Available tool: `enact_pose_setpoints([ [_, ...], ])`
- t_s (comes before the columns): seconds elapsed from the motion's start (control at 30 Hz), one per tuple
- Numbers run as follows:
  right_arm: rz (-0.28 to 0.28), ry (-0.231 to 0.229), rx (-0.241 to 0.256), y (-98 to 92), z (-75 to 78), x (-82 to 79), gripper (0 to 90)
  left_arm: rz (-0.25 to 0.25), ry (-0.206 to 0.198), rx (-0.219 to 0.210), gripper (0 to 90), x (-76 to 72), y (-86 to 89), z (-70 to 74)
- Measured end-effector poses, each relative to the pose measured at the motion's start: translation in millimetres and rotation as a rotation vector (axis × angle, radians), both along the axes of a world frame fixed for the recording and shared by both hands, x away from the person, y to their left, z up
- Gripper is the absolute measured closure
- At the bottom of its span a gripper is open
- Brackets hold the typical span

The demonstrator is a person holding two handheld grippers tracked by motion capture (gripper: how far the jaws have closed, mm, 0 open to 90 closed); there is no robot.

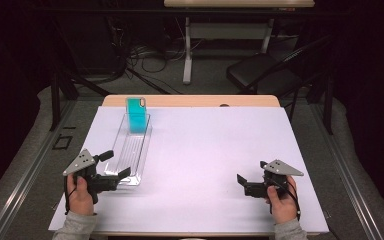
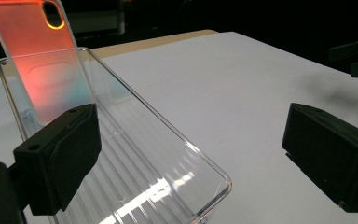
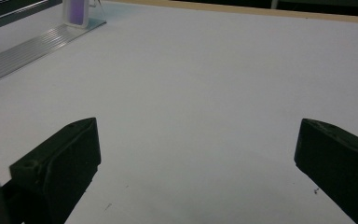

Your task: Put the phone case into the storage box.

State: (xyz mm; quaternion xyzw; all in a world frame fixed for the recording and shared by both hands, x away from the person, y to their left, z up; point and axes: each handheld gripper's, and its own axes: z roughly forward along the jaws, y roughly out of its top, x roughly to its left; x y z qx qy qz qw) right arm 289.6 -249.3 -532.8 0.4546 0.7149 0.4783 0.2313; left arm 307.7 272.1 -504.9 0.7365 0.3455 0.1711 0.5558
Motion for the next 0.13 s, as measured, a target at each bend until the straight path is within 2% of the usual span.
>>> enact_pose_setpoints([
  [0.13,0.0,0.002,-0.001,-0.2,-0.5,0.5,0.1,0.003,0.0,0.0,4.7,0.8,0.2,0.5],
])
